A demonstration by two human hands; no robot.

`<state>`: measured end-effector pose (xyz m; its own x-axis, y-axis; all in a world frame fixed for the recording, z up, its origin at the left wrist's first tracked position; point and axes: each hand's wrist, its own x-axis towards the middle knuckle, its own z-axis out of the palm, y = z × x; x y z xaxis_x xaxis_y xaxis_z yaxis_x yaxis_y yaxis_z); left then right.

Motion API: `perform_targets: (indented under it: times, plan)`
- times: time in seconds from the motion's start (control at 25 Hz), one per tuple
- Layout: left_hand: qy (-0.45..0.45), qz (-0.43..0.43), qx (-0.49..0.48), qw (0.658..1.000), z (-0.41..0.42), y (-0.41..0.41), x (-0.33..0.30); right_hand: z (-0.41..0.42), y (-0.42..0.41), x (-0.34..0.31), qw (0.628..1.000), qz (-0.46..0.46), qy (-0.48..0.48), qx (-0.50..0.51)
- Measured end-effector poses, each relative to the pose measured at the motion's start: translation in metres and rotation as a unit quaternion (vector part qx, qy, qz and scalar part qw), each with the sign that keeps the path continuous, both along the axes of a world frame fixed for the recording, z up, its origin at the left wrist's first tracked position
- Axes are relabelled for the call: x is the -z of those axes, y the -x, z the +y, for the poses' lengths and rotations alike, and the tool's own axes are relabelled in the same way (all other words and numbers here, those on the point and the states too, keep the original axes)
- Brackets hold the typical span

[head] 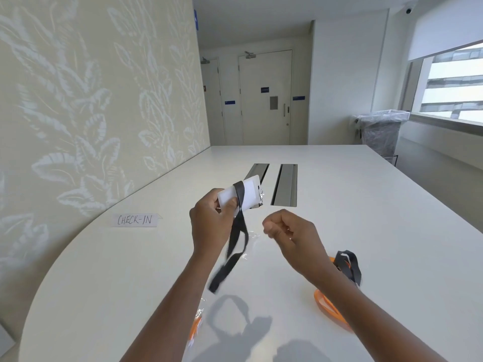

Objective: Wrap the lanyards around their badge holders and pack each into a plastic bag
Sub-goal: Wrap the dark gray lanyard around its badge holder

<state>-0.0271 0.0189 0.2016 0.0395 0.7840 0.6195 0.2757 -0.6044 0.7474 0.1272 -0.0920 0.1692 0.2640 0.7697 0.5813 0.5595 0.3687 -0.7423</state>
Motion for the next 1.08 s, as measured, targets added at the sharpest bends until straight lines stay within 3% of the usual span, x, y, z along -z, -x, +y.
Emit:
perform_targets:
  times: [0.12,0.32,0.84,1.08]
  plan:
    - [0.007,0.003,0.011,1.000,-0.004,-0.002,0.001,0.014,0.002,0.006,0.988,0.133,0.083,0.008]
    - [0.045,-0.035,0.101,0.993,-0.007,-0.003,0.001,0.025,0.012,0.014,0.942,0.281,0.152,-0.101]
    - [0.072,-0.073,0.160,0.982,-0.002,-0.005,0.005,0.030,0.014,0.021,0.888,0.324,0.165,-0.281]
    - [0.080,-0.067,0.160,0.982,-0.001,-0.006,0.006,0.028,0.019,0.027,0.866,0.366,0.169,-0.294]
